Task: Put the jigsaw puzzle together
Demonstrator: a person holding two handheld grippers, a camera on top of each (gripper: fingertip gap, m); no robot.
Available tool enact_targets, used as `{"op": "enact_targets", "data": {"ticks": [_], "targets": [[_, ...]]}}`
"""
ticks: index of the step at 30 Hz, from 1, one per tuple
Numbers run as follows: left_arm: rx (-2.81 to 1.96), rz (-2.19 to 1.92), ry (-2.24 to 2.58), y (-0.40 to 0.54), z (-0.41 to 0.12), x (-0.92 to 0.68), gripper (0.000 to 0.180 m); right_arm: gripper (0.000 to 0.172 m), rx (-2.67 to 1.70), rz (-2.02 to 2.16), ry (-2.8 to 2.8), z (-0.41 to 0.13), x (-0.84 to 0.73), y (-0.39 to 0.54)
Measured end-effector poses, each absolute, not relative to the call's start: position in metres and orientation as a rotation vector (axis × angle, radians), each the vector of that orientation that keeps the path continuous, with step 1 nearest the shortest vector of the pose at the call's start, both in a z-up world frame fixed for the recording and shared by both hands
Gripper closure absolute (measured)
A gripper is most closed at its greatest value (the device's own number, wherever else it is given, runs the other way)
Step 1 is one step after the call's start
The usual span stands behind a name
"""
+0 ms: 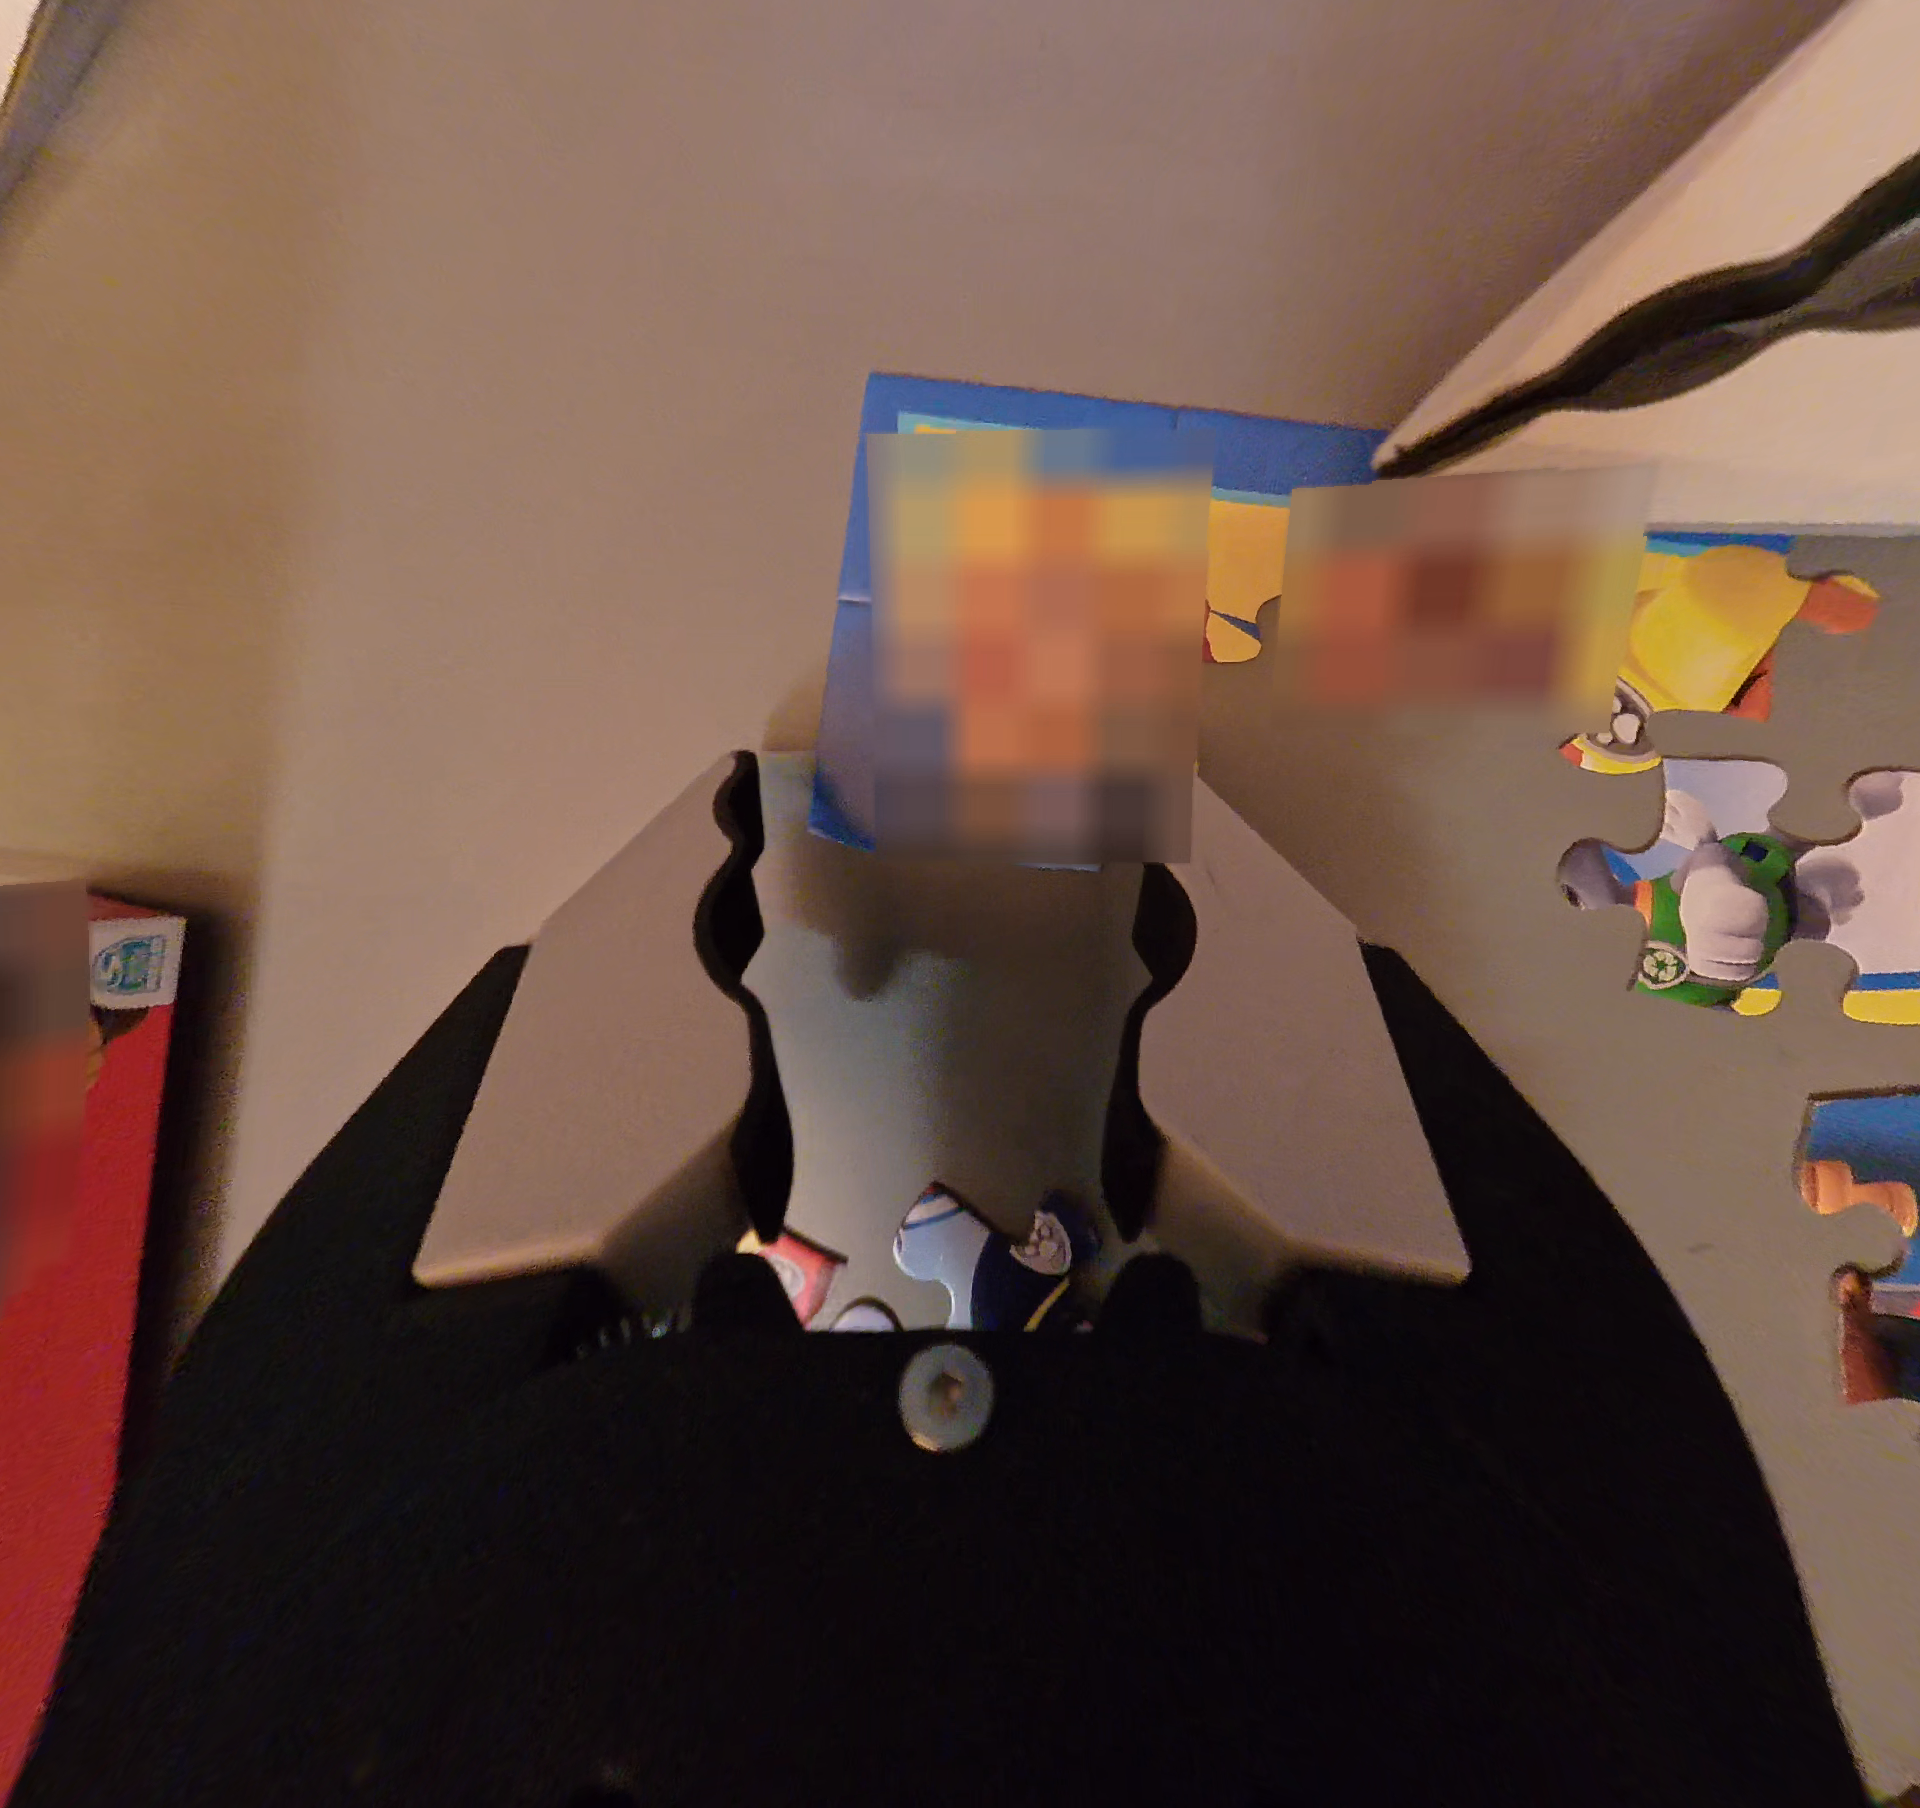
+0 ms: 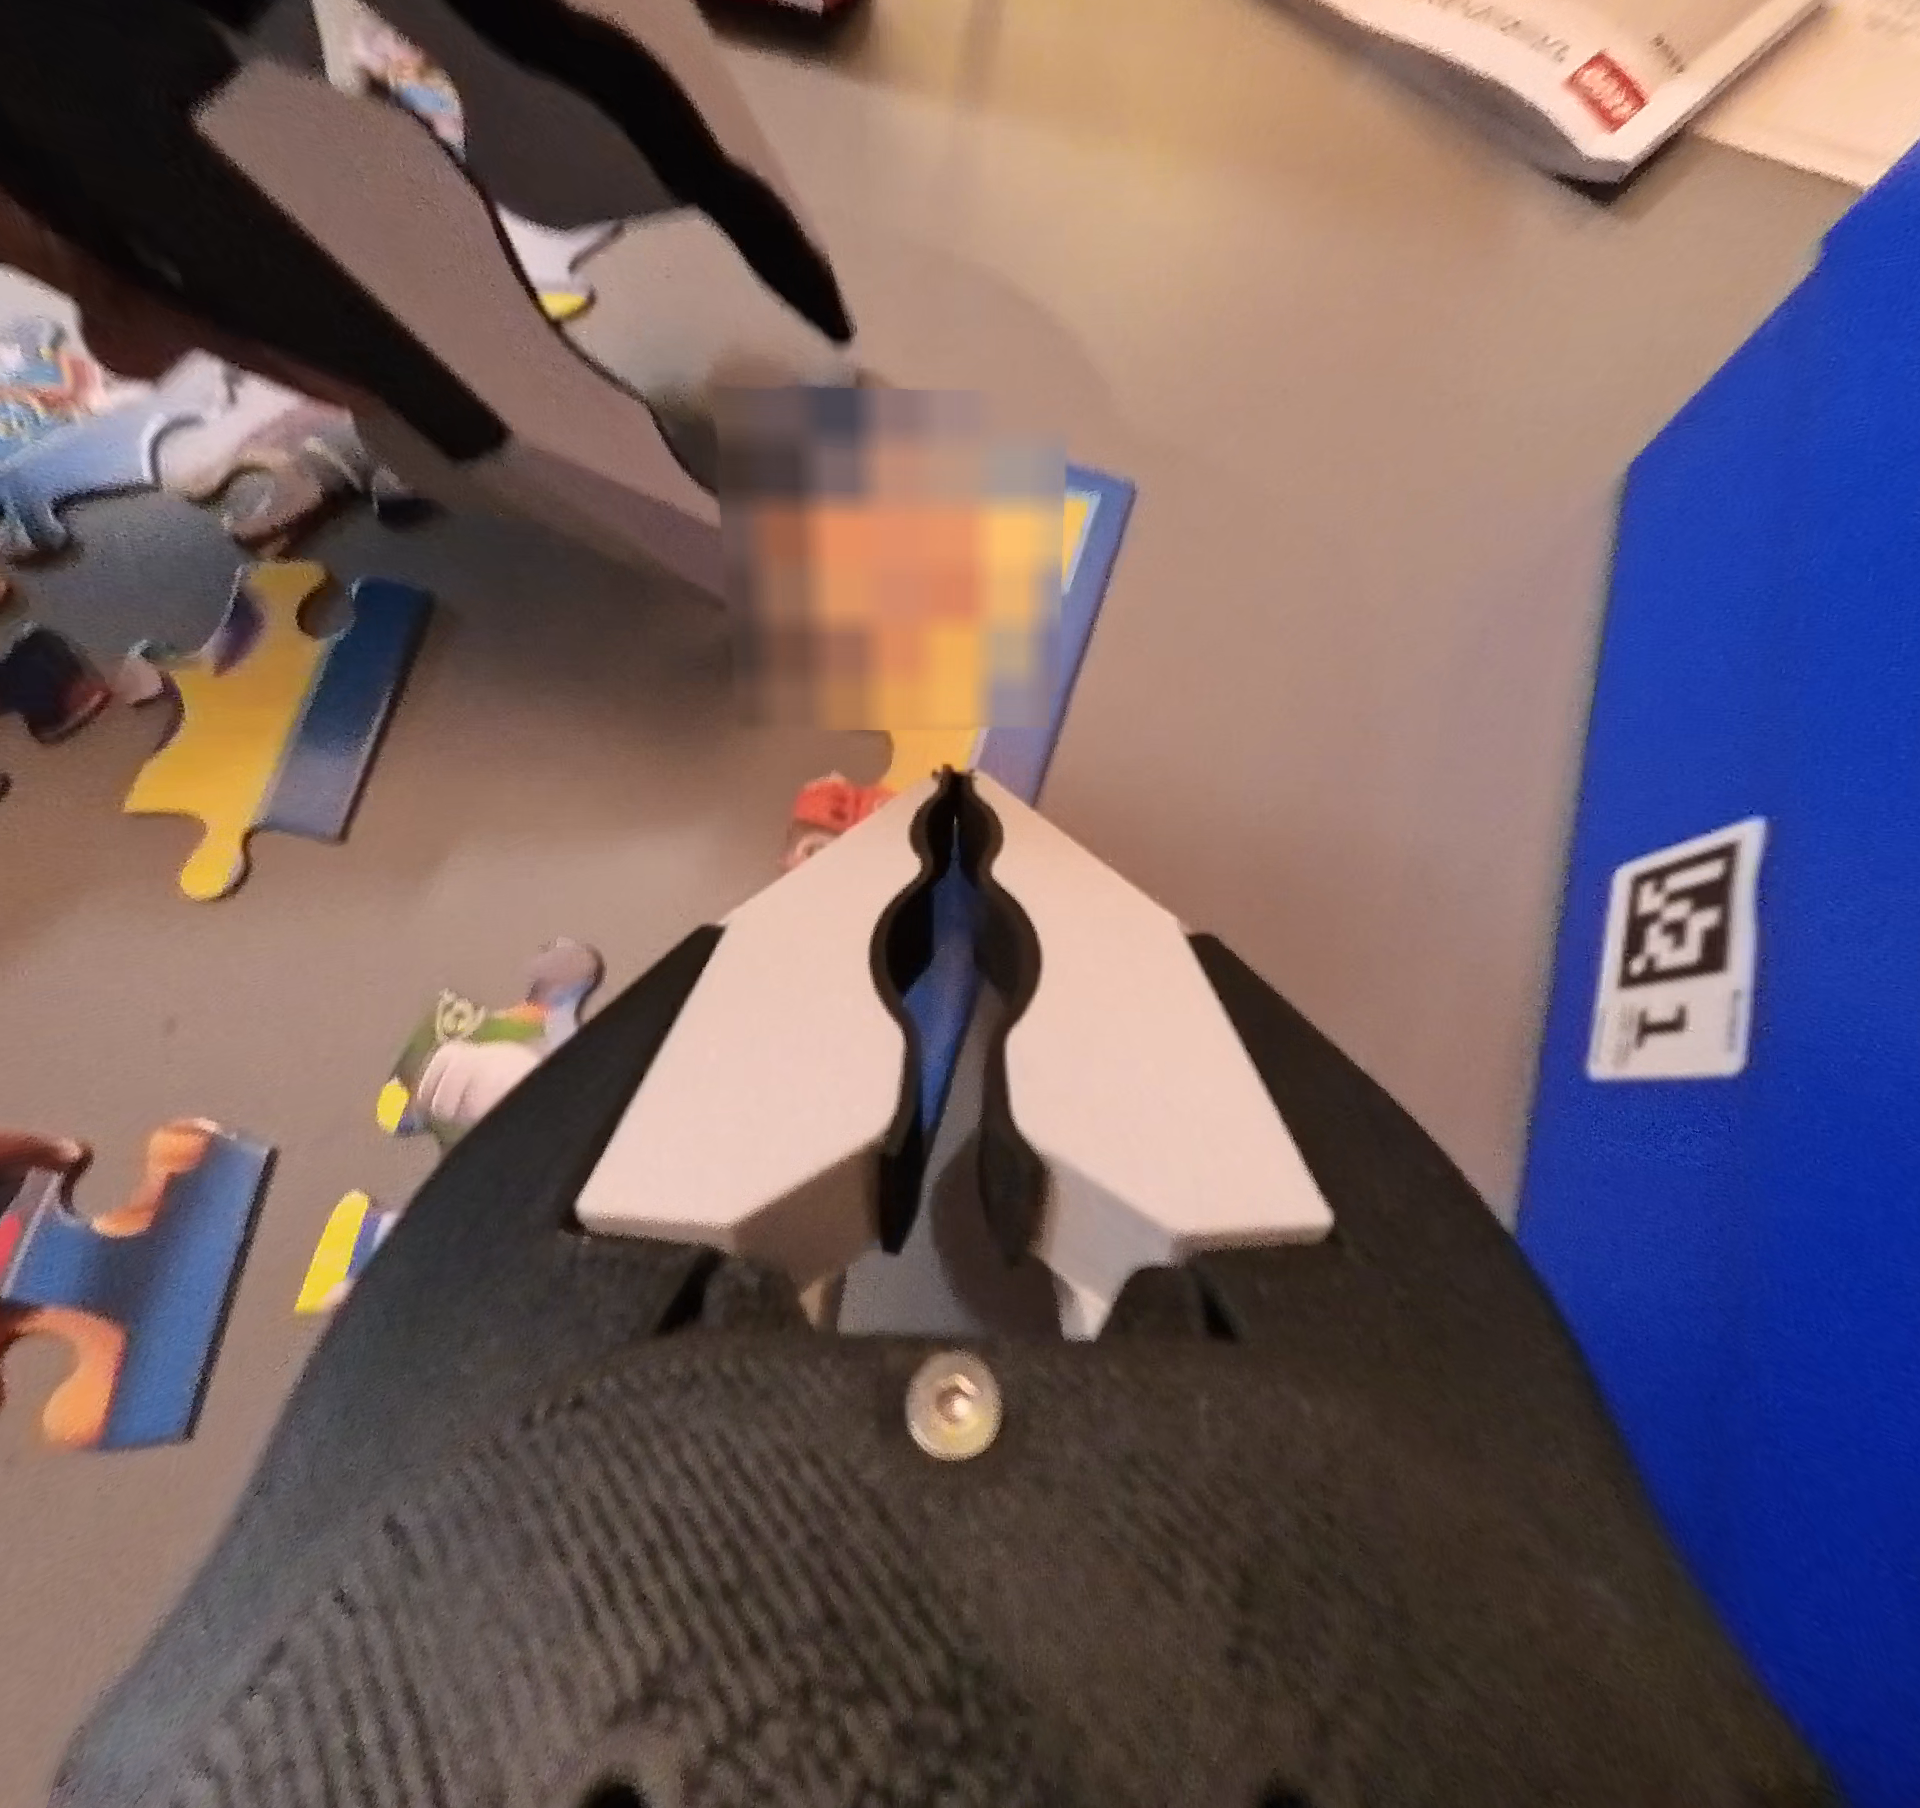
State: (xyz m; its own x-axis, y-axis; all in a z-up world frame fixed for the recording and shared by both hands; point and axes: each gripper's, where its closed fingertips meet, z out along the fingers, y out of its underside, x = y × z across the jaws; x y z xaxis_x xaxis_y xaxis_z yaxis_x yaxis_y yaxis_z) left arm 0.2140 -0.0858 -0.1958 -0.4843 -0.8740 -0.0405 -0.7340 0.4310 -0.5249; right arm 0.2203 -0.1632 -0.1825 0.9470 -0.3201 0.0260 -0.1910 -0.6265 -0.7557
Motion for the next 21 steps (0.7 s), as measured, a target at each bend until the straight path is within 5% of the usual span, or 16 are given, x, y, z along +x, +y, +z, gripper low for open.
{"op": "enact_targets", "data": {"ticks": [18,21], "targets": [[-1.578,-0.931,1.979,-0.076,-0.127,0.104,0.112,0.172,-2.295,-0.305,0.304,-0.182,0.234,-0.153],[-1.634,-1.006,1.887,-0.074,-0.122,0.073,0.112,0.157,-2.235,-0.223,0.301,-0.168,0.219,-0.165]]}}
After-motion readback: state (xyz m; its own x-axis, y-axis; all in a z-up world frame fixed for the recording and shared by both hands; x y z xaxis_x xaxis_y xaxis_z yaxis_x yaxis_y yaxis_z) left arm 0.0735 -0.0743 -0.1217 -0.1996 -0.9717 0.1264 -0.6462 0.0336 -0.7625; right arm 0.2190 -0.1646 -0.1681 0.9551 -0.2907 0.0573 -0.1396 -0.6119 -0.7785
